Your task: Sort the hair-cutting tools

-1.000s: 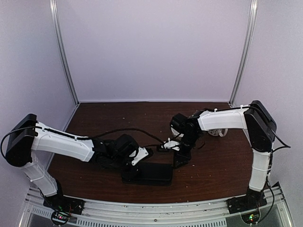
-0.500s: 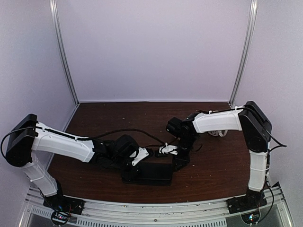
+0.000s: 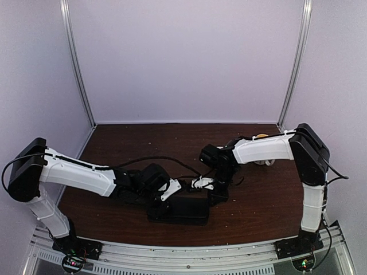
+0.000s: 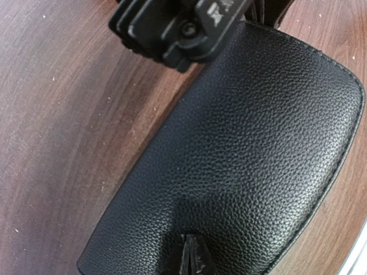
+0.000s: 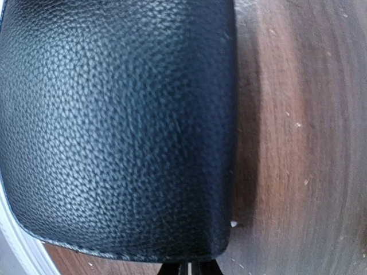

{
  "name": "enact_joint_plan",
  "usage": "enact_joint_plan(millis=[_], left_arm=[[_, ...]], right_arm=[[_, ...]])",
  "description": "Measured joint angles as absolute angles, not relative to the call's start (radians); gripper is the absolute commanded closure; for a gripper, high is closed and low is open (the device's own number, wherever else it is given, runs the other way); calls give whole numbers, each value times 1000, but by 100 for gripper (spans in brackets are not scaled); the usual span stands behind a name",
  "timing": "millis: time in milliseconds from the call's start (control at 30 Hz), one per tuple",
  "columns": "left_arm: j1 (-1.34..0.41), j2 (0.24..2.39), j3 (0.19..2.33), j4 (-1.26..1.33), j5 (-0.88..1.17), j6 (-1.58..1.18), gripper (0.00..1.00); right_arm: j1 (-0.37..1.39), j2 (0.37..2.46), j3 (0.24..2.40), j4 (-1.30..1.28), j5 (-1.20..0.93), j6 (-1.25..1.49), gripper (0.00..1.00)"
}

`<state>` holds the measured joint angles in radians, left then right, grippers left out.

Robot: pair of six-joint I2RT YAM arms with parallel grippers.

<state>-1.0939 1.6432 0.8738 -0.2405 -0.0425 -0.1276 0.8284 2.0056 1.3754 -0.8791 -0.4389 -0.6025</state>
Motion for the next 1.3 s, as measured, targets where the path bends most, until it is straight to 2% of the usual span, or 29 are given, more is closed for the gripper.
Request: enact_joint_plan(millis=[133, 233, 467, 933, 1167, 1300], left_arm=[[-1121, 1647, 899, -272, -120, -109, 62], [-1176, 1652, 920, -291, -250, -84, 57], [-1391, 1696, 1011, -316, -388, 50, 58], [-1438, 1768, 1166, -308, -294, 141, 55], [-1443, 1845, 1224, -334, -251, 143, 58], [-1443, 1886, 1247, -353, -289, 132, 70]], right_arm=[[829, 1956, 1320, -839, -400, -609, 99], [830, 1915, 1295, -840, -380, -634, 99], [834, 1884, 1283, -888, -357, -705, 100], [834, 1887, 1289, -894, -357, -736, 100], [834, 1891, 1290, -893, -358, -736, 100], [834, 1891, 1291, -894, -358, -736, 99]])
